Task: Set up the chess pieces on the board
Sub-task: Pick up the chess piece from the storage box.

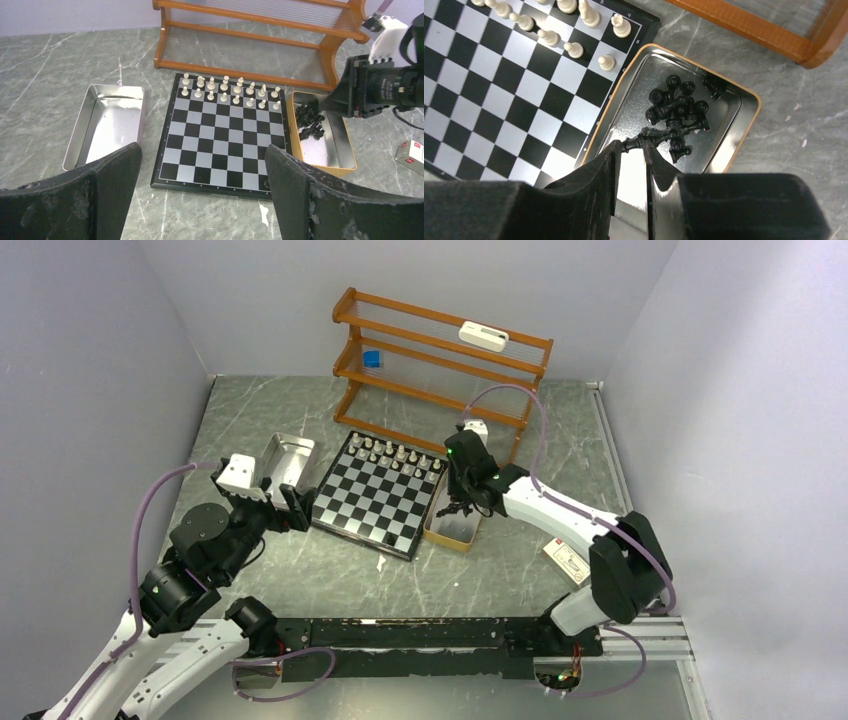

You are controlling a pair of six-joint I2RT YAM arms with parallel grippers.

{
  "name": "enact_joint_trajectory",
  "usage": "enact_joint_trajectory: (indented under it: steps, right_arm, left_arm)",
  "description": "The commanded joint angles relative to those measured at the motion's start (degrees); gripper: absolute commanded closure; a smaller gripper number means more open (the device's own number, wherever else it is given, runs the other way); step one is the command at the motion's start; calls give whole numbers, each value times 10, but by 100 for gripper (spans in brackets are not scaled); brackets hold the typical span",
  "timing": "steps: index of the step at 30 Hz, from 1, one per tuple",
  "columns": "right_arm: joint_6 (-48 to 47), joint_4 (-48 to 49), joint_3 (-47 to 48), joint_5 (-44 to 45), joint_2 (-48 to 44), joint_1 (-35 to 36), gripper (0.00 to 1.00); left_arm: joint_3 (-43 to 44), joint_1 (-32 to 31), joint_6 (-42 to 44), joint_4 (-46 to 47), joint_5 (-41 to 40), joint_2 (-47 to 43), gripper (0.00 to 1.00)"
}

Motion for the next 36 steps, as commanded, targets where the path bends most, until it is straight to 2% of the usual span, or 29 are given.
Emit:
enact_joint_trajectory:
  steps: [1, 16, 36]
  right_arm:
    - [-34, 34, 8, -2, 42, -10, 74]
    - [-52, 64, 11, 0, 120, -19, 75]
    - [-60, 73, 19, 5, 150, -24, 81]
  left_arm:
    - [-2, -2, 8, 10, 8, 4, 2]
    - [-2, -2, 6, 9, 0, -6, 3]
    - [-3, -2, 6, 9, -5, -14, 2]
